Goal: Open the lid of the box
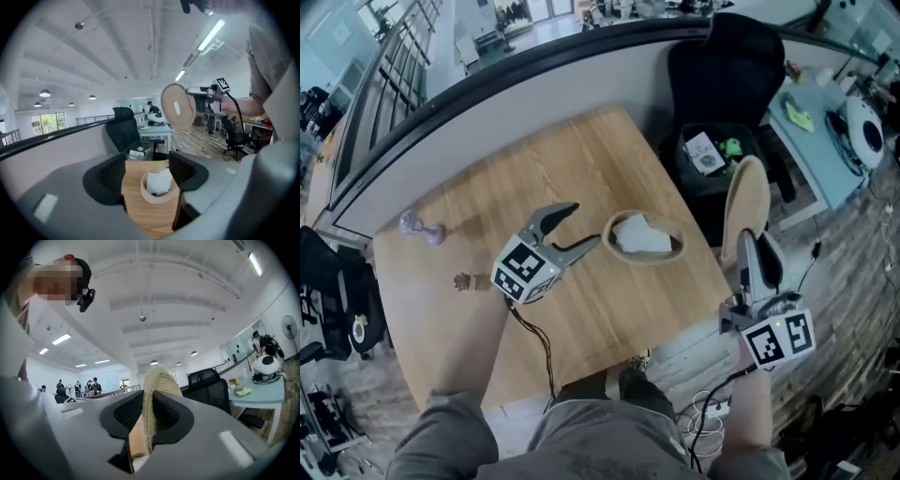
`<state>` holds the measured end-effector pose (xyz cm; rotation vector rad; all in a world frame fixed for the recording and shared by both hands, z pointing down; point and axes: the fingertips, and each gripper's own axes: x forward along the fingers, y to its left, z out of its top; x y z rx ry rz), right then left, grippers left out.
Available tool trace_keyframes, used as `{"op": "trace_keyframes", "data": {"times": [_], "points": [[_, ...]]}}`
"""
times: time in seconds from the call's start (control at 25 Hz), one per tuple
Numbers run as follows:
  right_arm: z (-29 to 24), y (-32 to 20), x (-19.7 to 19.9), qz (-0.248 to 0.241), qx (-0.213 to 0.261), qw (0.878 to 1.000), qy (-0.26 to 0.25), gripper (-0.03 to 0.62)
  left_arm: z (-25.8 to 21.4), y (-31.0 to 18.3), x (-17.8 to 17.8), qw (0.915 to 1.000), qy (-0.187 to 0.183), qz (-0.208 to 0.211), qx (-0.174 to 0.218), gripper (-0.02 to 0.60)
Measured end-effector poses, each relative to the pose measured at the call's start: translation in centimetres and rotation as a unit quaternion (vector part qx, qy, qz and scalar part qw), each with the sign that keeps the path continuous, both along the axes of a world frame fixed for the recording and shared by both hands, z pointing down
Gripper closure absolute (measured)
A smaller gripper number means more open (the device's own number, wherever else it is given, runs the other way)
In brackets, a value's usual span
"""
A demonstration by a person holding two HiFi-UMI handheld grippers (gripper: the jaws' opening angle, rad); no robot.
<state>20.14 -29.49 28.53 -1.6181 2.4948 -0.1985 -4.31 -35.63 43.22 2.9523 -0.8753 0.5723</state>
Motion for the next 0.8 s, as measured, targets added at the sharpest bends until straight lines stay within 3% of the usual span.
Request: {"op": "trace_keyframes", "data": {"times": [0.24,0.44,0.8], "points": [[-8.3,3.4,-1.0,-0.007,0.079,0.997,0.009,0.523,-11.5,1.9,-1.9,0.9948,0.056,-0.045,0.072,0.331],[-13.1,7.0,-1.4,-0.006,0.133,0.991,0.018,0.523,-18.5,4.4,-4.0,0.9842,0.132,-0.083,0.084,0.365],[-16.1,12.3,-1.5,0.004,0.163,0.986,0.041,0.522,-23.6,10.9,-4.1,0.9742,0.126,-0.098,0.159,0.379]]}}
